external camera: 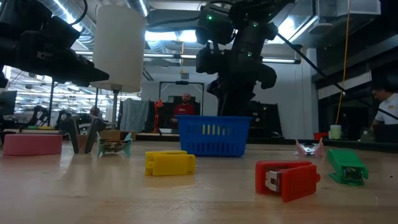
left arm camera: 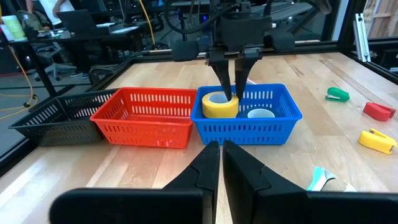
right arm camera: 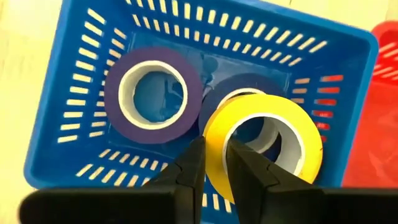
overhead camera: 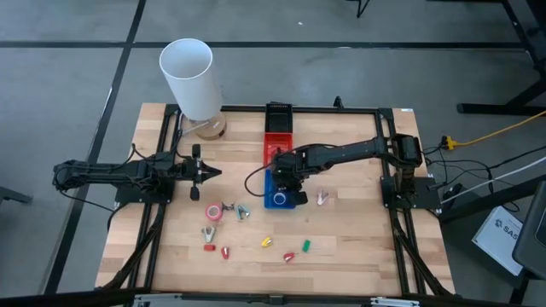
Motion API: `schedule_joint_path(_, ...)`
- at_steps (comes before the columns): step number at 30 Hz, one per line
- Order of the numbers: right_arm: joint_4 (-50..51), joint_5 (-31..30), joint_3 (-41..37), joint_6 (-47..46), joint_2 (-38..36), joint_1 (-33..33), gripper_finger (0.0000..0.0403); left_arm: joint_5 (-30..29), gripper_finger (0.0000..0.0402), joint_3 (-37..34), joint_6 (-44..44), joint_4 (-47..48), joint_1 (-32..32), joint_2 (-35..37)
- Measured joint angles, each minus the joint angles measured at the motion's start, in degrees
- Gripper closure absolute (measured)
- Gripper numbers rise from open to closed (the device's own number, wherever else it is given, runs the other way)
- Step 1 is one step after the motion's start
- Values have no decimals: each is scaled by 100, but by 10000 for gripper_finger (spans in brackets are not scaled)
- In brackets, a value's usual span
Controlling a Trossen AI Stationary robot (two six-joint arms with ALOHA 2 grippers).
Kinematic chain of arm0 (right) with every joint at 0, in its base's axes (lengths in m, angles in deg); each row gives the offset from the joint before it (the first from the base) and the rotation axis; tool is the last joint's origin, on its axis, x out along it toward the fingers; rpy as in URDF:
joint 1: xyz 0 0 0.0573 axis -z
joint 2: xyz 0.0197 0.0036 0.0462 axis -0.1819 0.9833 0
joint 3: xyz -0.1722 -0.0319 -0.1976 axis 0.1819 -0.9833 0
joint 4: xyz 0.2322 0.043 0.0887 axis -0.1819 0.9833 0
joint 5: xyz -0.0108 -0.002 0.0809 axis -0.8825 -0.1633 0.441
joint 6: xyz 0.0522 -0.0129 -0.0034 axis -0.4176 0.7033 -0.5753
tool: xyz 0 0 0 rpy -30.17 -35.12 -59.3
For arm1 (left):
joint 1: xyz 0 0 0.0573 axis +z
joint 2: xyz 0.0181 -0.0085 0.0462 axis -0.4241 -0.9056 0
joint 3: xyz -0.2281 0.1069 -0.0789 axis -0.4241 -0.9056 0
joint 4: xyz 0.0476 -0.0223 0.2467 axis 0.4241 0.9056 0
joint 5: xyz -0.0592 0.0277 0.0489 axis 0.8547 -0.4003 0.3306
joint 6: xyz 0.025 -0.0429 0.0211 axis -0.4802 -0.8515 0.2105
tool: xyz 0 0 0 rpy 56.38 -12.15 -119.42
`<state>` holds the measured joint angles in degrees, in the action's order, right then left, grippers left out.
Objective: Pick and place Stapler, Stapler remover, tape
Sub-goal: Put the yellow tape into the blue bin, then put the pink tape into the blue bin
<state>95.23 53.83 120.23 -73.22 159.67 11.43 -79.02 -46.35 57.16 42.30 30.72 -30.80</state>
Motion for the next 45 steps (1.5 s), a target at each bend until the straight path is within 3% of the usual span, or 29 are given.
schedule_joint_path(5,-15,218,0,-195,0,7,325,0,384,0,0,0,0,0)
schedule_joint_path(10,-93,204,0,-209,0,7,267,0,386,0,0,1,0,0)
schedule_joint_path(15,-95,-187,3,-200,0,7,206,0,384,2,2,1,0,1)
schedule_joint_path(20,-32,-204,142,-210,0,2,183,0,386,0,1,2,0,0)
schedule_joint_path(36,1043,-110,679,-535,-26,-126,219,0,386,0,2,1,-1,0)
schedule_joint_path(45,1215,-393,669,-391,-442,-363,280,0,386,0,0,0,-1,2)
